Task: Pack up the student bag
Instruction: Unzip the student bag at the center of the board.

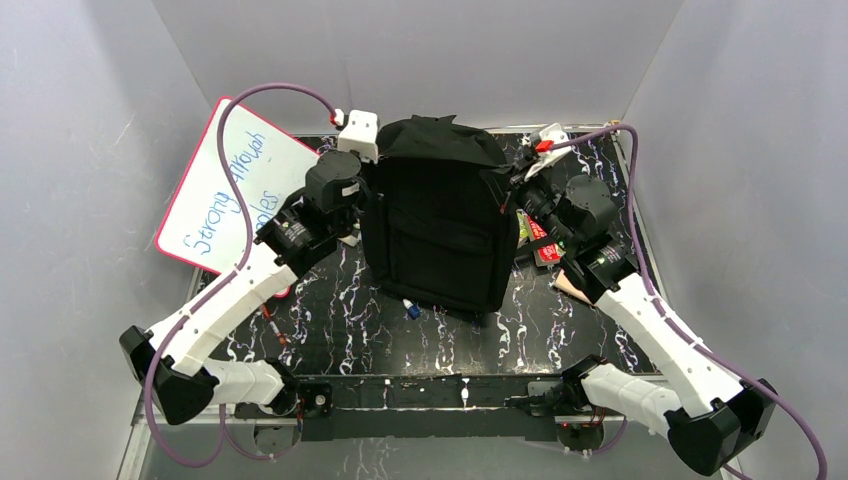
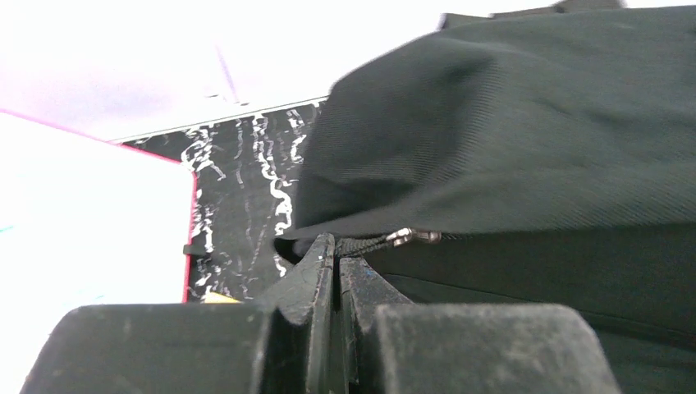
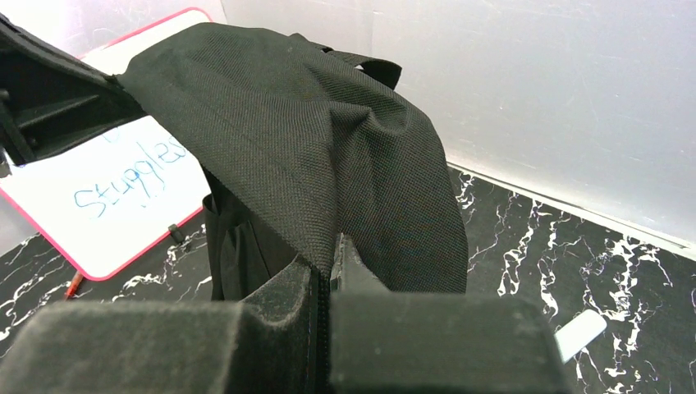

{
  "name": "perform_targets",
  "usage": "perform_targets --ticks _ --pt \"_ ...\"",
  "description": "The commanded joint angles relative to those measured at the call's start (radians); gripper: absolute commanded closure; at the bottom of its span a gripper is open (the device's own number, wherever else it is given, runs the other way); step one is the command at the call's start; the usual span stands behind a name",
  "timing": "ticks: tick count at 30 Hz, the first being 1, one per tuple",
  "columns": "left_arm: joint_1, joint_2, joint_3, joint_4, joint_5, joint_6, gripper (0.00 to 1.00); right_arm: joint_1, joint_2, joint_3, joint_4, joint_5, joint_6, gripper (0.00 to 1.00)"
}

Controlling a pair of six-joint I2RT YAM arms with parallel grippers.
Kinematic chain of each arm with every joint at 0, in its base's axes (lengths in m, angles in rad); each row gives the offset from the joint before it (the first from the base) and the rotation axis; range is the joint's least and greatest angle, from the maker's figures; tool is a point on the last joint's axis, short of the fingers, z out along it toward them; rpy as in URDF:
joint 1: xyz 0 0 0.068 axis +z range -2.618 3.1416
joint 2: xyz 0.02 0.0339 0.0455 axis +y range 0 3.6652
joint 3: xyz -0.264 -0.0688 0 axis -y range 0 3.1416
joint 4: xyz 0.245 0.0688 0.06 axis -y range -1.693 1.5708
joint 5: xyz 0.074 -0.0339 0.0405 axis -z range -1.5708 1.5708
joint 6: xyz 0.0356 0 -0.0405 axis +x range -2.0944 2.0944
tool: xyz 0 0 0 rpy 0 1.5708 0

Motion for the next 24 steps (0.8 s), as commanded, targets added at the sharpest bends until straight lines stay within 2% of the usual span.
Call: perform_targets --ticks 1,4,6,18,24 --pt "0.115 -0.008 0.058 -0.108 -0.051 -0.047 1.0 -0.008 -0.054 0.007 0.12 0.066 -0.019 1.0" --pt "0.23 -0.008 0.047 -0.147 0.06 -0.116 1.0 -0.008 -0.061 0.001 0.121 0.069 -0.018 1.0" --pt "0.266 -0.011 0.026 -0.149 0.096 -0.13 1.0 -0.007 -0.067 -0.005 0.12 0.073 -0.02 1.0" --pt "0.368 -0.025 -0.091 -0.165 0.262 -0.244 1.0 -0.008 -0.093 -0.014 0.106 0.09 -0.036 1.0" --pt "0.391 -0.059 -0.118 -0.169 0.29 -0.248 1.0 -0.008 -0.103 -0.015 0.102 0.1 -0.059 1.0"
